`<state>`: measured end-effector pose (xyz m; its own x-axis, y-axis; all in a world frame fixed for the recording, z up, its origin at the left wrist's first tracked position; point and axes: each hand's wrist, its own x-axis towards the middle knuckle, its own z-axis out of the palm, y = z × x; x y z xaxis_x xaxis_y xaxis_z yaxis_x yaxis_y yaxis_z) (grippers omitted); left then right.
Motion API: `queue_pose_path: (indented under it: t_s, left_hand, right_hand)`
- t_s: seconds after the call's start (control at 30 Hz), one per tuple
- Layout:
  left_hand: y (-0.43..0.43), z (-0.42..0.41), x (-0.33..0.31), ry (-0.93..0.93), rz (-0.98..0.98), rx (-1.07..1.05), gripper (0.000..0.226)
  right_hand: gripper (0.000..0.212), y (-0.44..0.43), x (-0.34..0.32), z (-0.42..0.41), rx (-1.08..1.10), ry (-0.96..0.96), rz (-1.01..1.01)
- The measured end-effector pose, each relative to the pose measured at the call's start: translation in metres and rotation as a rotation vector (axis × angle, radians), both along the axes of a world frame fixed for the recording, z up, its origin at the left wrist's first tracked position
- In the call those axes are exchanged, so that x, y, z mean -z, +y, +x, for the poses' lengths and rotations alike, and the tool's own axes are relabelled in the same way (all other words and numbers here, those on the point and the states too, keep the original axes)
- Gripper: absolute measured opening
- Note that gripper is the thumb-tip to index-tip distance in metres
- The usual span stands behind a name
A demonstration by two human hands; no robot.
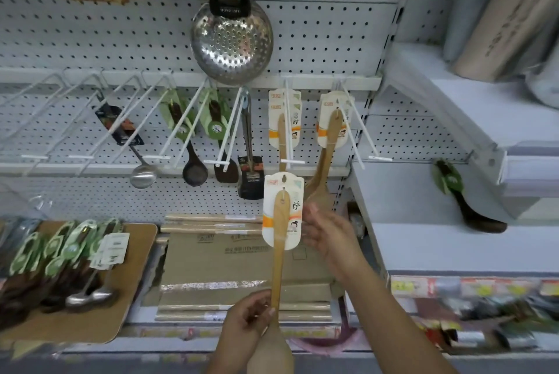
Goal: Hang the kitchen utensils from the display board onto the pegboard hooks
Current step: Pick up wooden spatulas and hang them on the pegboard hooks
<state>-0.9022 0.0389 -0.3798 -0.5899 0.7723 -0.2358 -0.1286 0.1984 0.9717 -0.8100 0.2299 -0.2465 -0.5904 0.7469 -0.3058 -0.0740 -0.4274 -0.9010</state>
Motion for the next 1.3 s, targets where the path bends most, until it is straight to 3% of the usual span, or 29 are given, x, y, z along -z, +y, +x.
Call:
queue_pose_path:
  t_s: [0.13, 0.43, 0.6, 1.0, 1.3]
  left_hand:
    - [0.003, 0.006, -0.001, 0.019, 0.012, 0.051, 0.028]
    - [0.006, 0.022, -0.011, -0.071, 0.025, 0.078, 0.029]
    - [0.005, 0.022, -0.019, 0.059, -0.008, 0.154, 0.027]
    - [0.005, 0.024, -0.03, 0.048, 0.049, 0.092, 0.025]
    - [0.006, 0.021, -0.034, 0.092, 0.05, 0.052, 0.026]
  right_hand:
    - [0.029, -0.017, 0.003, 0.007, -0.012, -0.088, 0.121]
    - [0.028, -0.022, -0.002, 0.011, 0.021, -0.141, 0.175]
    - [0.02, -0.02, -0.008, 0.018, 0.092, -0.145, 0.21]
    - [0.022, -0.026, -0.023, 0.015, 0.017, 0.041, 0.207]
    - [0.02, -0.025, -0.032, 0.011, -0.006, 0.046, 0.328]
